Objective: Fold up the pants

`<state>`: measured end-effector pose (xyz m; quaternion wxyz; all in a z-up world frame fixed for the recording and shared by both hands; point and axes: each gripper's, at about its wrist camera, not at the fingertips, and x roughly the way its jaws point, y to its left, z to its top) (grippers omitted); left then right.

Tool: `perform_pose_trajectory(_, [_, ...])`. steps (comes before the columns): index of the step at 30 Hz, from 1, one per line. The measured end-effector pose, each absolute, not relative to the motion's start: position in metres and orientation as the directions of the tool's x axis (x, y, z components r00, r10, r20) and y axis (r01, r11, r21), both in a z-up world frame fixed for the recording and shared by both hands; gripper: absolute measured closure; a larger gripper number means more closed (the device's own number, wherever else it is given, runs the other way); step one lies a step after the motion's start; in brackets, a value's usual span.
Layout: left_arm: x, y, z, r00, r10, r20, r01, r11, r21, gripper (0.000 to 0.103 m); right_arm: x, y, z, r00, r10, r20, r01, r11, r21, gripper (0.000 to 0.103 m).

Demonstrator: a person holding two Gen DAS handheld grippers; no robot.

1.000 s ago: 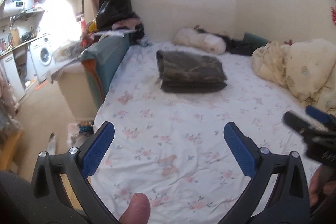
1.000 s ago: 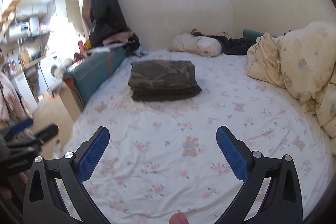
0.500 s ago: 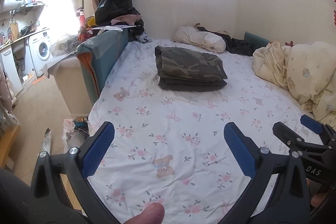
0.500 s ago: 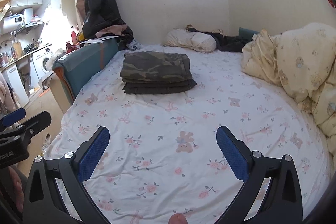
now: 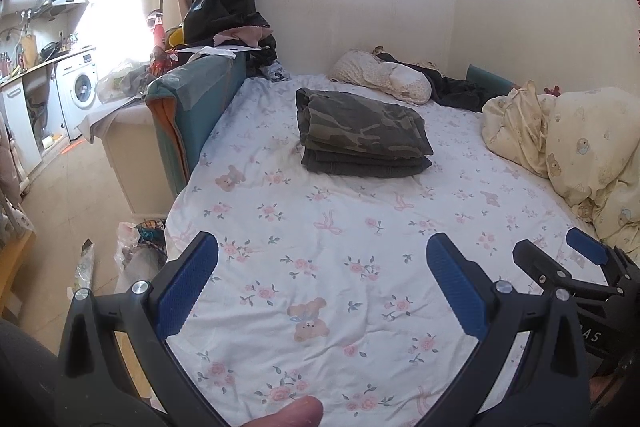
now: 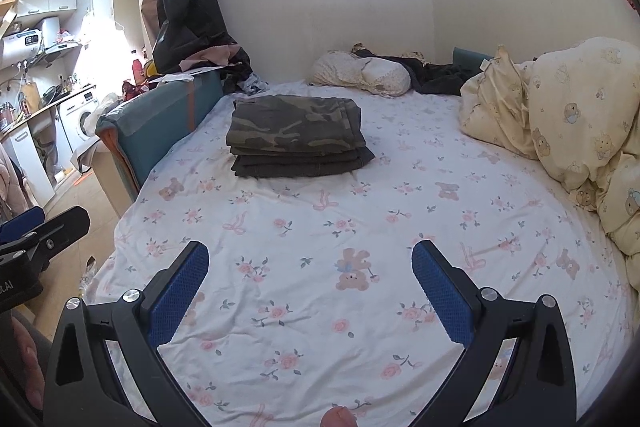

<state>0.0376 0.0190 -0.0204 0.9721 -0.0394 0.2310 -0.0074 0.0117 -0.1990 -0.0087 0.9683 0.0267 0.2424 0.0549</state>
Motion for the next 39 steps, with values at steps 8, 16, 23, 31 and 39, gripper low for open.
perform_pose_trajectory(8, [0.0347, 0.0183, -0.0197, 0.897, -0.025, -0.441, -0.009, 0.997, -0.074, 0.0, 0.011, -0.1989, -0.0084, 0.877, 0.118, -0.466, -0.093, 0.993, 0.078, 0.0])
perform_pose_trajectory(16, [0.0305, 0.0182, -0.0178, 0.902, -0.018, -0.431, -0.012, 0.998, -0.067, 0.0, 0.0105, -0.1999, -0.0075, 0.879, 0.117, -0.463, -0.092, 0.993, 0.077, 0.0])
perform_pose_trajectory(23, [0.0282, 0.0178, -0.0159, 0.901, -0.02, -0.434, -0.008, 0.998, -0.063, 0.0, 0.0078, -0.2003, -0.0047, 0.881, 0.106, -0.46, -0.08, 0.994, 0.076, 0.0])
perform_pose_trajectory(31, [0.0285, 0.0188, -0.0157, 0.901, -0.02, -0.433, -0.009, 0.998, -0.063, 0.0, 0.0074, -0.2023, -0.0033, 0.88, 0.109, -0.463, -0.082, 0.994, 0.078, 0.0])
perform_pose_trajectory(39, [0.0289, 0.0192, -0.0156, 0.9, -0.019, -0.435, -0.01, 0.998, -0.065, 0.0, 0.0041, -0.1997, -0.0028, 0.882, 0.101, -0.46, -0.077, 0.994, 0.071, 0.0])
